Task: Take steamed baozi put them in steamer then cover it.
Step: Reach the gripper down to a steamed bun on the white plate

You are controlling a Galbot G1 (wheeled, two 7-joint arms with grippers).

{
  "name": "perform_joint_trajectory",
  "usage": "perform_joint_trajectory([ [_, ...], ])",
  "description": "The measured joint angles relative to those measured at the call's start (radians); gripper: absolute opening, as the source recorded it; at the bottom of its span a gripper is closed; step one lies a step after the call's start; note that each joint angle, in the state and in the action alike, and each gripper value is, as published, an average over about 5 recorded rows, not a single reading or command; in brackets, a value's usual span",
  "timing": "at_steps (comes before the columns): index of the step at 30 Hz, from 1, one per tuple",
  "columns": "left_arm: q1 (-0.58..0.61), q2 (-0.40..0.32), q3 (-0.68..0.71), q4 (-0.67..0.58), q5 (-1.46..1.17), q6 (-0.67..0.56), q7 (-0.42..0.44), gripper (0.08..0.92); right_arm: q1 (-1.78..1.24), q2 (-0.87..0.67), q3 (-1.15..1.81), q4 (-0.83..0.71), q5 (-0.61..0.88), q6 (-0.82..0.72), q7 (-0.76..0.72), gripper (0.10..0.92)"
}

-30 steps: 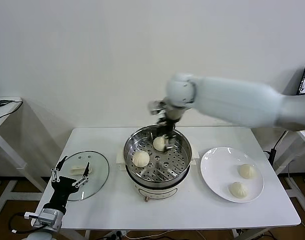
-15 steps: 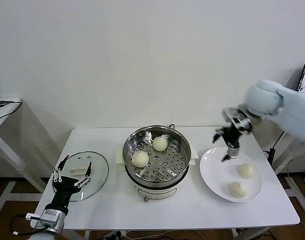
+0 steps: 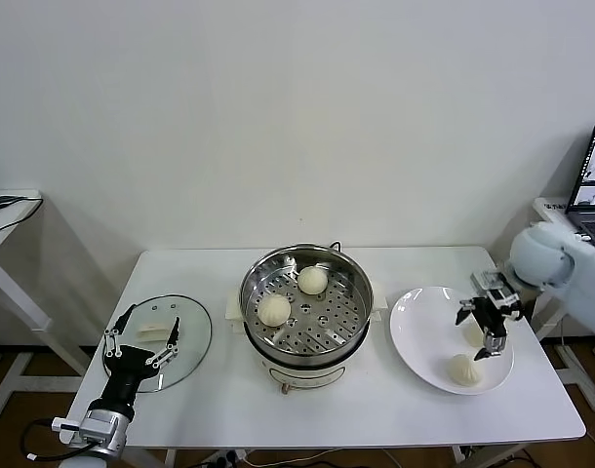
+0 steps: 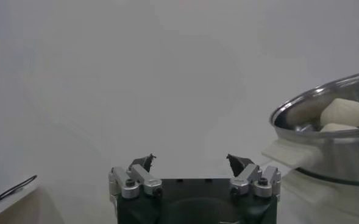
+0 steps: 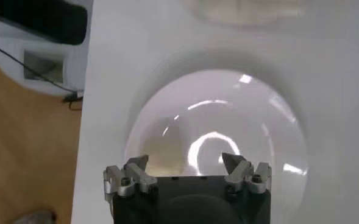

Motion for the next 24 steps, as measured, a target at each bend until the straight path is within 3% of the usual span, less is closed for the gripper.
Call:
perform_joint_trajectory([
  [24,-0.007,-0.003,-0.001,0.024,0.005,-0.005,-0.001,0.823,-0.228,0.073,0.176,-0.085,-0.141,0.027,0.006,0.823],
])
